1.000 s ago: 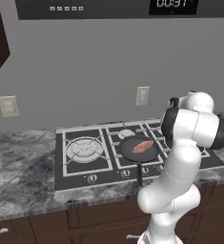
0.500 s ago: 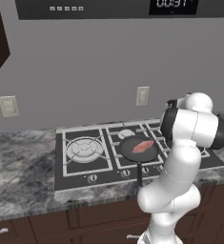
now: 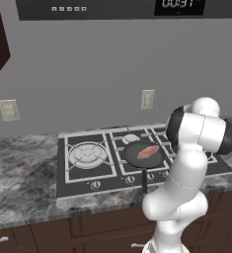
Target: Place one of the steaks on the plate and the other in the bowl. Then place the bowl in the fridge.
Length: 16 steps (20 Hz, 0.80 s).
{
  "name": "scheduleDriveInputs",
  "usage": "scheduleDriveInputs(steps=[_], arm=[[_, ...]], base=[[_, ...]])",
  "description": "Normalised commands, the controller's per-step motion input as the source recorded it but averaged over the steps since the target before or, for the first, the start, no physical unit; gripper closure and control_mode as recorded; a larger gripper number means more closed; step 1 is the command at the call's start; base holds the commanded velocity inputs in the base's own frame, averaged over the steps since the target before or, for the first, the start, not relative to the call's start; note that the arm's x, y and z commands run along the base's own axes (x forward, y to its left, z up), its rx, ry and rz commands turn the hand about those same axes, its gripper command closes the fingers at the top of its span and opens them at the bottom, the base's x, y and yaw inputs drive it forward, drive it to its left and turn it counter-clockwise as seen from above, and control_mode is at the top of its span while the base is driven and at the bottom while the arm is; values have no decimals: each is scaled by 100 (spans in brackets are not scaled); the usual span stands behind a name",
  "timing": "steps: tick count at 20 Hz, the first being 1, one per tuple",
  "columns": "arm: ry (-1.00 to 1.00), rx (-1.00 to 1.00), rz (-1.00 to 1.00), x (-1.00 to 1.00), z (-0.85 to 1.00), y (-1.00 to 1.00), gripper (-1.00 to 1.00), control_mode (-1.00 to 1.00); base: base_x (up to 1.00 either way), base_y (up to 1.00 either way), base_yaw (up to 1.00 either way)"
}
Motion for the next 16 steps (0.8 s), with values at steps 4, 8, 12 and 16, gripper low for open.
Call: scheduleDriveInputs(steps=[4, 8, 12, 16], arm=[[1, 0, 0, 0, -20, 0, -100, -100], [0, 0, 0, 0, 0, 0, -100, -100], [0, 0, 0, 0, 0, 0, 100, -100], [0, 0, 0, 0, 0, 0, 100, -100]], base=[[0, 0, 0], [0, 0, 0], [0, 0, 0], [0, 0, 0]])
